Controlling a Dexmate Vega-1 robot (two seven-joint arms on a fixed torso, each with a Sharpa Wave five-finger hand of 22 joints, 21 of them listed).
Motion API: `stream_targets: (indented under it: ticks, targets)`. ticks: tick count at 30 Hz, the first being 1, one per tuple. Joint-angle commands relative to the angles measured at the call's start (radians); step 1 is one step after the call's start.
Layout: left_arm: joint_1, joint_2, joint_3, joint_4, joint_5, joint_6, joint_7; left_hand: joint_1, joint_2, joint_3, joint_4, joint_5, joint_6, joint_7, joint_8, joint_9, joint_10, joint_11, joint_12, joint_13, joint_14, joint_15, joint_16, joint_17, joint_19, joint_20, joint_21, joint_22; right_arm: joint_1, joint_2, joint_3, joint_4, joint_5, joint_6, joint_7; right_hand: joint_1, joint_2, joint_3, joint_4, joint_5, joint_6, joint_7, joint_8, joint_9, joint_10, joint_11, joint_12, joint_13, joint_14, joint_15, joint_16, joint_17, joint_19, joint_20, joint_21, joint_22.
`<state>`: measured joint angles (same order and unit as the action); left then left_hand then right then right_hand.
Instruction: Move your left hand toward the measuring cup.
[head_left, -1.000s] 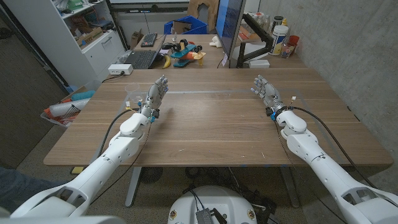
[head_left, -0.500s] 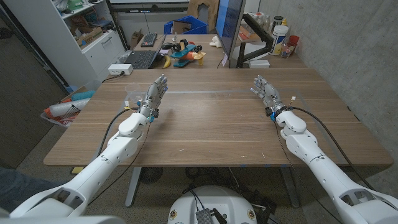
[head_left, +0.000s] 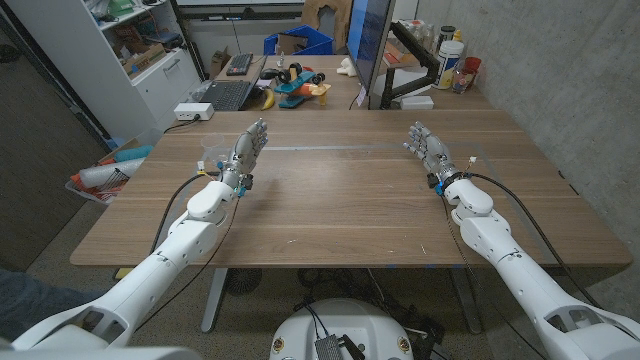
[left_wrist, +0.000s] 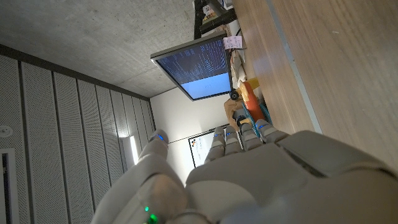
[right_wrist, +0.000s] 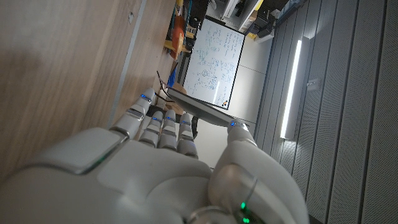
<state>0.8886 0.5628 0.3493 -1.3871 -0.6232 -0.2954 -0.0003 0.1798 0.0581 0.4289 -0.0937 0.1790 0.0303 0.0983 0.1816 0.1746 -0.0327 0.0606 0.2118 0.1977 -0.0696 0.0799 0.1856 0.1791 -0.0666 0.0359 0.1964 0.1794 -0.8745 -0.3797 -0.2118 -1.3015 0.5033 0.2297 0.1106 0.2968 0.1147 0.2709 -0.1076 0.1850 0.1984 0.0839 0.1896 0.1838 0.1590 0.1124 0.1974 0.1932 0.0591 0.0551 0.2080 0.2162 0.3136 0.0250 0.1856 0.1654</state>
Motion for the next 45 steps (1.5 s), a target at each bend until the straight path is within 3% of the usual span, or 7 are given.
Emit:
stream_targets:
  ticks: [1, 19, 45]
  targets:
    - [0.026, 0.030, -0.014, -0.041, 0.021, 0.006, 0.033, 0.008, 0.003, 0.002, -0.004, 0.006, 0.000, 0.007, 0.006, 0.004, 0.000, 0.008, 0.003, 0.003, 0.002, 0.008, 0.003, 0.003, -0.007, 0.008, 0.004, 0.001, 0.003, 0.006, 0.005, 0.008, -0.006, 0.002, 0.012, 0.011, 0.002, 0.003, -0.003, 0.006, 0.005, 0.000, 0.005, 0.003, 0.010, 0.002, 0.004, 0.001, 0.008, -0.002, 0.007, 0.005, 0.010, 0.001, 0.007, 0.005]
    - [0.047, 0.076, -0.032, -0.095, 0.064, 0.028, 0.080, 0.012, 0.006, 0.003, -0.007, 0.006, 0.004, 0.006, 0.007, 0.004, 0.003, 0.007, 0.004, 0.003, 0.004, 0.006, 0.003, 0.002, -0.009, 0.016, 0.003, 0.001, 0.009, 0.012, 0.008, 0.020, -0.008, 0.005, 0.022, 0.012, 0.003, 0.002, -0.003, 0.006, 0.005, -0.001, 0.005, 0.003, 0.011, 0.001, 0.004, 0.001, 0.009, -0.003, 0.007, 0.005, 0.011, 0.001, 0.007, 0.005]
    - [0.060, 0.105, -0.042, -0.124, 0.144, 0.031, 0.154, 0.030, 0.019, 0.012, -0.016, 0.006, 0.015, 0.005, 0.011, 0.005, 0.009, 0.000, 0.006, 0.003, 0.008, 0.003, 0.004, 0.001, -0.008, 0.018, 0.004, 0.001, 0.021, 0.018, 0.007, 0.035, -0.016, 0.000, 0.027, 0.012, 0.003, 0.001, -0.004, 0.006, 0.004, -0.004, 0.004, 0.003, 0.010, 0.002, 0.003, 0.001, 0.008, -0.003, 0.007, 0.004, 0.011, 0.001, 0.006, 0.005]
